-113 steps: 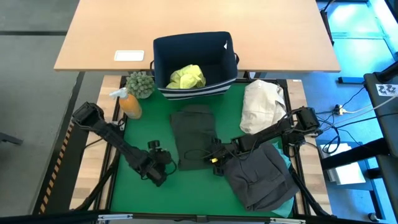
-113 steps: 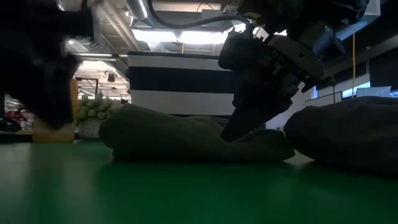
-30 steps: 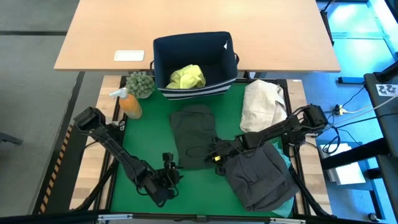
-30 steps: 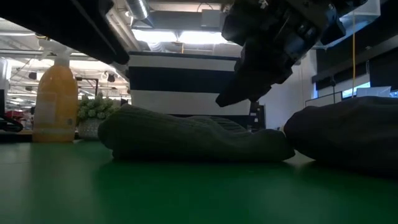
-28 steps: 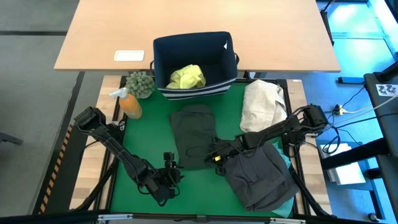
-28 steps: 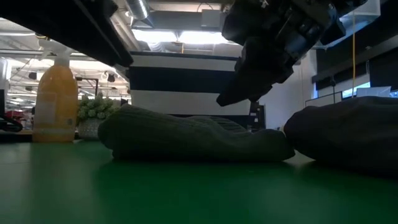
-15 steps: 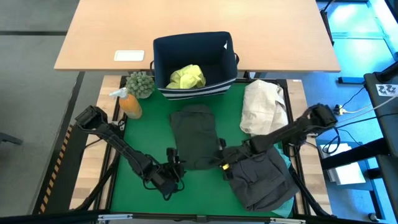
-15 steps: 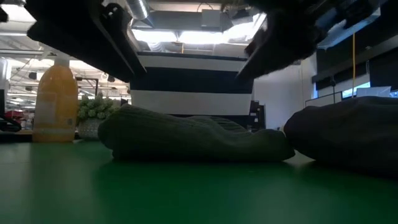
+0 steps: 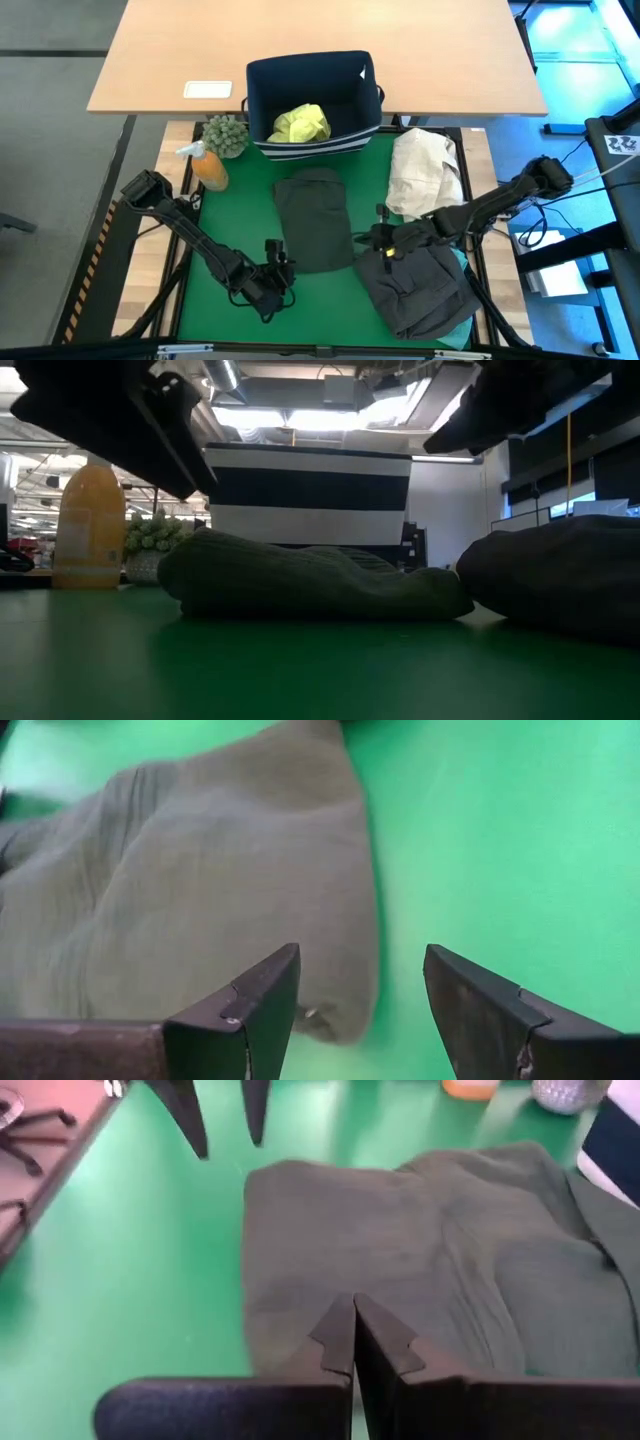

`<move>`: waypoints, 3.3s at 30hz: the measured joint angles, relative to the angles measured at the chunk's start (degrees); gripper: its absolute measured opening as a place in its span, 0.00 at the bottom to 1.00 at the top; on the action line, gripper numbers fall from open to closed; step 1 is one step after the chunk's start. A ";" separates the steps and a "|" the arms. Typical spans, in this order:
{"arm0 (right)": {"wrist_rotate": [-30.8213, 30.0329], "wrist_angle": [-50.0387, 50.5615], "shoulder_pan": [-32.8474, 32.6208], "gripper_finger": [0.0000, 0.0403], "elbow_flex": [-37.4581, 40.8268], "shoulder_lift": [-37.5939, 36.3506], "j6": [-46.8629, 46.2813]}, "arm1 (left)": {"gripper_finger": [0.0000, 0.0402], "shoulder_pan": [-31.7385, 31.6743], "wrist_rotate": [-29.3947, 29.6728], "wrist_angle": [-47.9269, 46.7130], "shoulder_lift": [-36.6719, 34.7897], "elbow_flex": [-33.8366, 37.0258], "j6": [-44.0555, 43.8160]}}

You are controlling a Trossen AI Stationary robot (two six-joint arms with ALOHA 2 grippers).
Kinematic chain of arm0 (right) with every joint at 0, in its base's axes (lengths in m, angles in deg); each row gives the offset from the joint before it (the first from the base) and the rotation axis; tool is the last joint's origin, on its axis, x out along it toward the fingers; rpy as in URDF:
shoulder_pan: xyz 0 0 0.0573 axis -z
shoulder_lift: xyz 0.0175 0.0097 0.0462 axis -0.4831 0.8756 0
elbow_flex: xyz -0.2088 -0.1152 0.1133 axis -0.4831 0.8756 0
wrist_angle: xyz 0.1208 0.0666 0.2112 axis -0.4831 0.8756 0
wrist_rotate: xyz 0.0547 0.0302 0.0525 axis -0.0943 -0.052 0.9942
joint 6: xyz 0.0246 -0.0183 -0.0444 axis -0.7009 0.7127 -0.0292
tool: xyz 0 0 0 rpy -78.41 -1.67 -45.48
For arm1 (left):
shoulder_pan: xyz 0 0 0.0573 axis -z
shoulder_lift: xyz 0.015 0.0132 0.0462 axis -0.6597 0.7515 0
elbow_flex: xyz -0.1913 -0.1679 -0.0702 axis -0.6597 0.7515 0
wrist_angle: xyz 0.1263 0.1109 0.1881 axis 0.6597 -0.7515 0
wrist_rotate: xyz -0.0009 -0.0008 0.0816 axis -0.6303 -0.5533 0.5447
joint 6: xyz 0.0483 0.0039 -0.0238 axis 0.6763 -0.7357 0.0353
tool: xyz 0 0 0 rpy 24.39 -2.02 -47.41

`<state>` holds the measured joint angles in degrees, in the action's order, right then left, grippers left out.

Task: Fold laundry
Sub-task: Fold the green polo shirt

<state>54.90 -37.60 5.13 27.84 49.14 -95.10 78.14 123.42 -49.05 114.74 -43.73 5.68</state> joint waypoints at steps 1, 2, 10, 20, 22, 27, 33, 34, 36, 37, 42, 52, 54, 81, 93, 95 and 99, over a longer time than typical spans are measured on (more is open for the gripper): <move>0.51 -0.91 -0.41 0.01 0.46 -0.20 -0.20 | 0.52 0.00 -0.02 -0.98 0.17 0.00 -1.42; 0.95 -1.74 -0.97 0.01 0.62 -0.26 -0.08 | 0.52 0.00 0.00 -1.92 0.41 0.00 -3.21; -6.79 -3.53 -7.95 0.01 0.67 -0.26 3.76 | 0.52 1.41 -0.21 0.41 0.91 4.26 -17.94; -17.56 -4.30 -12.65 0.01 0.67 -0.27 6.56 | 0.52 0.43 1.50 16.21 0.93 12.61 -20.73; -17.47 -6.34 -12.68 0.01 0.67 -0.27 7.43 | 0.52 -0.75 1.16 17.90 0.93 13.81 -20.75; -16.61 -11.62 -13.87 0.01 1.03 -2.26 11.76 | 0.52 -2.82 0.84 22.50 0.93 16.70 -20.60; -14.85 -29.70 -12.63 0.01 10.86 -5.47 13.99 | 0.44 -3.20 1.45 23.98 0.93 17.59 -19.55; -13.99 -33.60 -12.28 0.01 12.89 -5.98 14.00 | 0.41 -3.00 1.49 24.03 0.93 17.59 -19.21; -12.42 -41.19 -11.64 0.01 16.32 -6.49 13.76 | 0.32 -2.66 1.47 24.07 0.93 17.59 -19.15; -12.32 -43.83 -11.25 0.01 17.52 -6.58 13.47 | 0.27 -2.51 1.19 24.16 0.93 17.59 -19.18; -11.72 -46.20 -11.11 0.01 18.75 -6.58 10.26 | 0.03 -0.41 -2.54 23.44 0.93 17.59 -22.42; -8.00 -45.22 -11.16 0.01 17.72 -5.94 8.03 | 0.01 11.12 -5.92 23.10 0.93 17.59 -36.06; -7.85 -45.58 -11.16 0.01 17.70 -5.33 7.88 | 0.01 13.11 -5.94 23.13 0.93 17.59 -37.89; 2.12 -12.50 -11.14 0.37 -8.16 14.88 17.06 | 0.05 13.44 -20.81 20.60 -10.57 16.79 -28.41; 3.39 -21.07 -11.16 0.72 -9.38 23.02 21.45 | 0.16 10.38 -27.01 15.13 -10.57 16.79 -28.03; 3.02 -19.77 -11.16 0.73 -10.79 24.62 22.39 | 0.17 10.23 -29.94 15.24 -10.50 16.77 -28.02; 3.29 -18.72 -11.15 0.73 -13.91 27.69 24.13 | 0.22 10.40 -36.83 12.46 -10.37 16.76 -29.23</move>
<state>58.20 -56.32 -6.01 13.92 76.83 -70.97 88.54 86.59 -36.59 104.37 -26.96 -23.55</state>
